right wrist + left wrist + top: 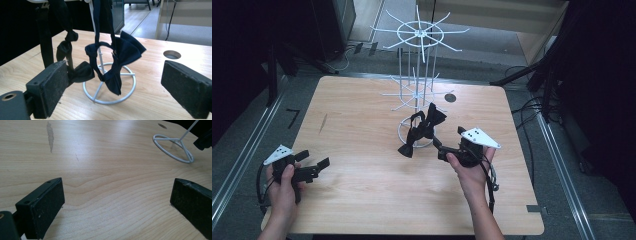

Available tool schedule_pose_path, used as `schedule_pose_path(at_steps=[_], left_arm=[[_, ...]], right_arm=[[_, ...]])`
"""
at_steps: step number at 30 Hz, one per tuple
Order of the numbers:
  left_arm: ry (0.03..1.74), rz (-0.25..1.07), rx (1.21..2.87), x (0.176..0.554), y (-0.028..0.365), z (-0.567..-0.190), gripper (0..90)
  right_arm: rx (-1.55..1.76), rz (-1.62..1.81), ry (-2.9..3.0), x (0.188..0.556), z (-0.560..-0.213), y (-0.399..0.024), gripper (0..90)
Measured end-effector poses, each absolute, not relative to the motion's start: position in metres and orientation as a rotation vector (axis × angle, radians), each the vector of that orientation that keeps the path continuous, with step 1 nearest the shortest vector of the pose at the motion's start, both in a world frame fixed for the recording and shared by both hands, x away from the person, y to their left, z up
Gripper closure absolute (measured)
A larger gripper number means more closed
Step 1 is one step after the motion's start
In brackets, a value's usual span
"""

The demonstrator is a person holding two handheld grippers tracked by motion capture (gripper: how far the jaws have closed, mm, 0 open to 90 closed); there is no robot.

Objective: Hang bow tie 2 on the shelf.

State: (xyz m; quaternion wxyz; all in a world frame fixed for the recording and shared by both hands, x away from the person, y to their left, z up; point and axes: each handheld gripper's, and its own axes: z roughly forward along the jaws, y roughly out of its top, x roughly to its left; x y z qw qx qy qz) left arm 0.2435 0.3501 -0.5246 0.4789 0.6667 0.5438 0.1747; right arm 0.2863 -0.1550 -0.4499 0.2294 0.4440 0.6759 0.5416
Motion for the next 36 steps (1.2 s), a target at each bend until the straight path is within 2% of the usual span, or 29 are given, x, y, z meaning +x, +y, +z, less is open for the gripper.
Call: schedule_pose_path(at_steps=[6,36], left_arm=[[1.327,0.428,1.626,0.244,0.35,-0.525,0.0],[1.327,0.43,1.625,0.243,0.35,-0.525,0.0]], right_arm=[[1.234,1.454,1.871,0.282,-0.46,-0.164,3.7],[1.325,1.371,1.858,0.262,-0.493,-0.215,3.7]])
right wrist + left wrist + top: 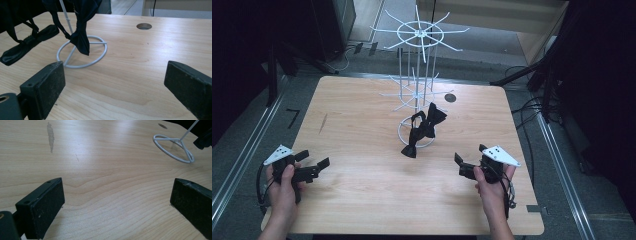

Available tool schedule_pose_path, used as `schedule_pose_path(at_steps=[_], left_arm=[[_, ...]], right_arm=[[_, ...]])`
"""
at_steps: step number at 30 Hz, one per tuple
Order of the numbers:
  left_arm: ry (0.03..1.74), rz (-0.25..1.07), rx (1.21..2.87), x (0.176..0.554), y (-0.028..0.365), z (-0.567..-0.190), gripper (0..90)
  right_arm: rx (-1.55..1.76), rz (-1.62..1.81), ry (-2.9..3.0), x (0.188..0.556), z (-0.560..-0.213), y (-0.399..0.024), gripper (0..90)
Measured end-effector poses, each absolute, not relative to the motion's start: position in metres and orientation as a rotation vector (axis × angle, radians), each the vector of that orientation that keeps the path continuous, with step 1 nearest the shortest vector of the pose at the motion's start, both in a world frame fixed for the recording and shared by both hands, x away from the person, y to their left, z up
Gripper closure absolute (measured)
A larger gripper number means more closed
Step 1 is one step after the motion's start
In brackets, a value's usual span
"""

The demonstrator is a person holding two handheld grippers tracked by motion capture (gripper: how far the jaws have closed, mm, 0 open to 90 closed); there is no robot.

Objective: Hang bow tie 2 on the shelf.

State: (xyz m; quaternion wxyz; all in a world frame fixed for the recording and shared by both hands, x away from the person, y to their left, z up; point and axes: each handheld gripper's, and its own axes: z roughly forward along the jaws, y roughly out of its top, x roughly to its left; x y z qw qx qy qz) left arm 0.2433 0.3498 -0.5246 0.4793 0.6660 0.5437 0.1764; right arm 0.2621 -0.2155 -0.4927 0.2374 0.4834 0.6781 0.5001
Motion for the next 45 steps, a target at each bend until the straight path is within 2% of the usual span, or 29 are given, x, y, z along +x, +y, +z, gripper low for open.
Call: schedule_pose_path(at_steps=[22,45], left_arm=[[1.329,0.432,1.623,0.243,0.35,-0.525,0.0],[1.33,0.433,1.623,0.243,0.35,-0.525,0.0]], right_arm=[[1.373,1.309,1.846,0.243,-0.519,-0.254,3.7],[1.5,1.203,1.751,0.227,-0.539,-0.316,4.8]])
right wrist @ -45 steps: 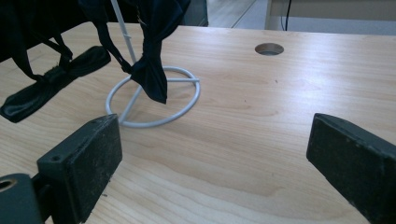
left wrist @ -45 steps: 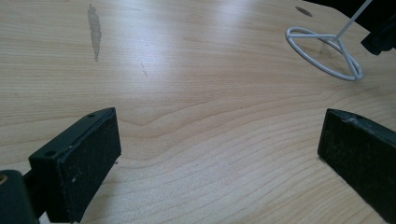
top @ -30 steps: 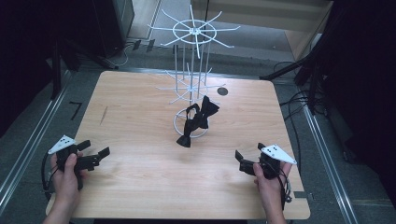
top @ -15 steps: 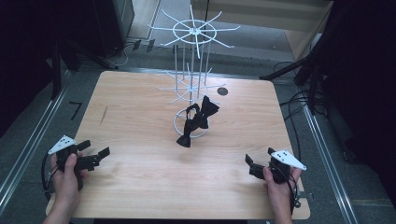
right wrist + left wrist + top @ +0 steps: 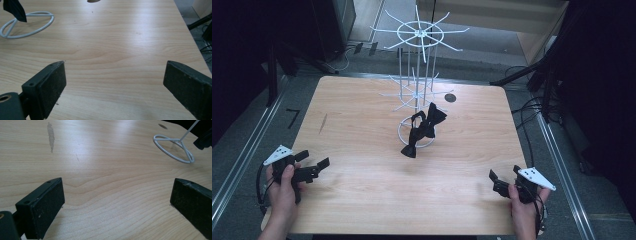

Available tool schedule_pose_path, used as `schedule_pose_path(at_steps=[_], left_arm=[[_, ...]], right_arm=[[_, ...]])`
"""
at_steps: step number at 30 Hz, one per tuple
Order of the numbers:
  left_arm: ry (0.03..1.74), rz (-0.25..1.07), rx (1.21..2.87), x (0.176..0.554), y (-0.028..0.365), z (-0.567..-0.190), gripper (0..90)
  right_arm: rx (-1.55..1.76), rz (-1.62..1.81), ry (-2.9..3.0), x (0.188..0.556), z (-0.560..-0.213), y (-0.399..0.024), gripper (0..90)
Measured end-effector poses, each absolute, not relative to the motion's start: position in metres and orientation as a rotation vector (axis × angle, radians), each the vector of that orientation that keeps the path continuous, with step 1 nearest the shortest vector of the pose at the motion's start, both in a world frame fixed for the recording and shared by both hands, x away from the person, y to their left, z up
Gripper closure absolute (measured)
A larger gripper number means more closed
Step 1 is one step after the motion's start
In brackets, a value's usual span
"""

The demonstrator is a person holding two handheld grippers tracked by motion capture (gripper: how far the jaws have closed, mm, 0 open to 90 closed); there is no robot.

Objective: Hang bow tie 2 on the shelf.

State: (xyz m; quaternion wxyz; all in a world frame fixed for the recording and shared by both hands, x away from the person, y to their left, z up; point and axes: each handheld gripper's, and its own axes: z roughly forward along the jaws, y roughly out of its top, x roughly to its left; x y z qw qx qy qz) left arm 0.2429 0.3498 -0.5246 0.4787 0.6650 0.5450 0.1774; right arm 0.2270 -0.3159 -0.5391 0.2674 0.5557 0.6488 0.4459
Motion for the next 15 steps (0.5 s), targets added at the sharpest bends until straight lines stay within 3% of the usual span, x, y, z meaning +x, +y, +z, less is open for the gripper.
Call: schedule_pose_path(at_steps=[15], left_arm=[[1.331,0.433,1.623,0.243,0.35,-0.525,0.0]], right_arm=[[1.576,1.171,1.705,0.215,-0.547,-0.346,5.6]])
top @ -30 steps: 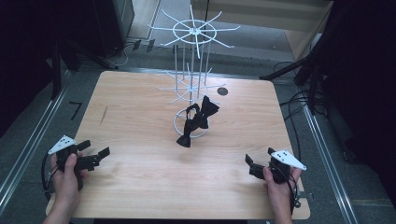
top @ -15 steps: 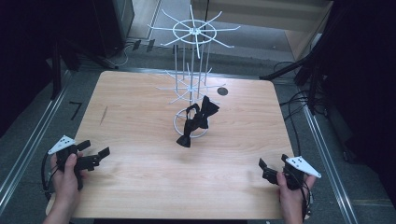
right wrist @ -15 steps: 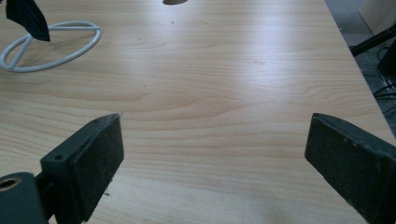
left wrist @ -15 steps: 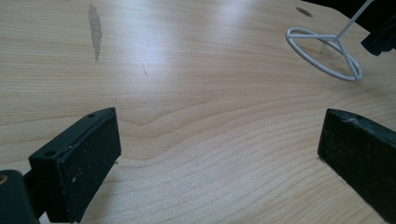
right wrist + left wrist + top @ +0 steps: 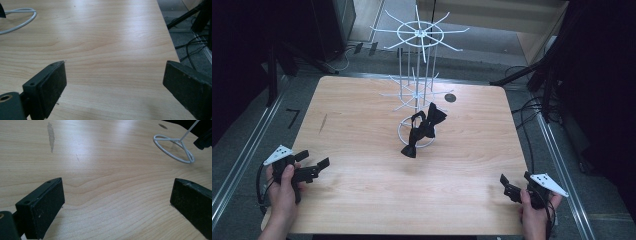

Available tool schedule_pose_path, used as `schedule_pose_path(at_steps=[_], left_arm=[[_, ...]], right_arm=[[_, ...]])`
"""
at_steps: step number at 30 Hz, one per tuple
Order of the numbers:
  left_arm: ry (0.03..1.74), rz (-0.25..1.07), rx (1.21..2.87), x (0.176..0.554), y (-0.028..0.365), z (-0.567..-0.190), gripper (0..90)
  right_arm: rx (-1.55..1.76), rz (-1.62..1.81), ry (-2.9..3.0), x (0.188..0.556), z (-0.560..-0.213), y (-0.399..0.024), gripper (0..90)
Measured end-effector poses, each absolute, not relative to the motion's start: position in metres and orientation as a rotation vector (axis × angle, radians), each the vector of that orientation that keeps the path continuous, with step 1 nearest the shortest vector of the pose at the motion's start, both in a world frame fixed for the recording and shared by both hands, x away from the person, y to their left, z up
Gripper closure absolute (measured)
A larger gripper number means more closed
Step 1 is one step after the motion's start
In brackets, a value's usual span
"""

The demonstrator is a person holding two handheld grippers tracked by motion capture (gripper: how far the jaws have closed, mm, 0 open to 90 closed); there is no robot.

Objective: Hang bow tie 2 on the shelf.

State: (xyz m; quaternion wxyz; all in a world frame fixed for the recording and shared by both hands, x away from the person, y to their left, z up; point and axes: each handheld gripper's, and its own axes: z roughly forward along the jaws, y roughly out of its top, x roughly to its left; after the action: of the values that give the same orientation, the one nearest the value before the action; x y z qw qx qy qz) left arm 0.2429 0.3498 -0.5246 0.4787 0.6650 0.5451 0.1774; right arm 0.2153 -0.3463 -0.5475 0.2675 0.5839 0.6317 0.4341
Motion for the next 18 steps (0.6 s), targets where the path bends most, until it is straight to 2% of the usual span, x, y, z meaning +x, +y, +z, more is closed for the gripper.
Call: schedule_pose_path(at_steps=[18], left_arm=[[1.334,0.431,1.623,0.243,0.35,-0.525,0.0]], right_arm=[[1.638,1.124,1.642,0.198,-0.55,-0.371,6.9]])
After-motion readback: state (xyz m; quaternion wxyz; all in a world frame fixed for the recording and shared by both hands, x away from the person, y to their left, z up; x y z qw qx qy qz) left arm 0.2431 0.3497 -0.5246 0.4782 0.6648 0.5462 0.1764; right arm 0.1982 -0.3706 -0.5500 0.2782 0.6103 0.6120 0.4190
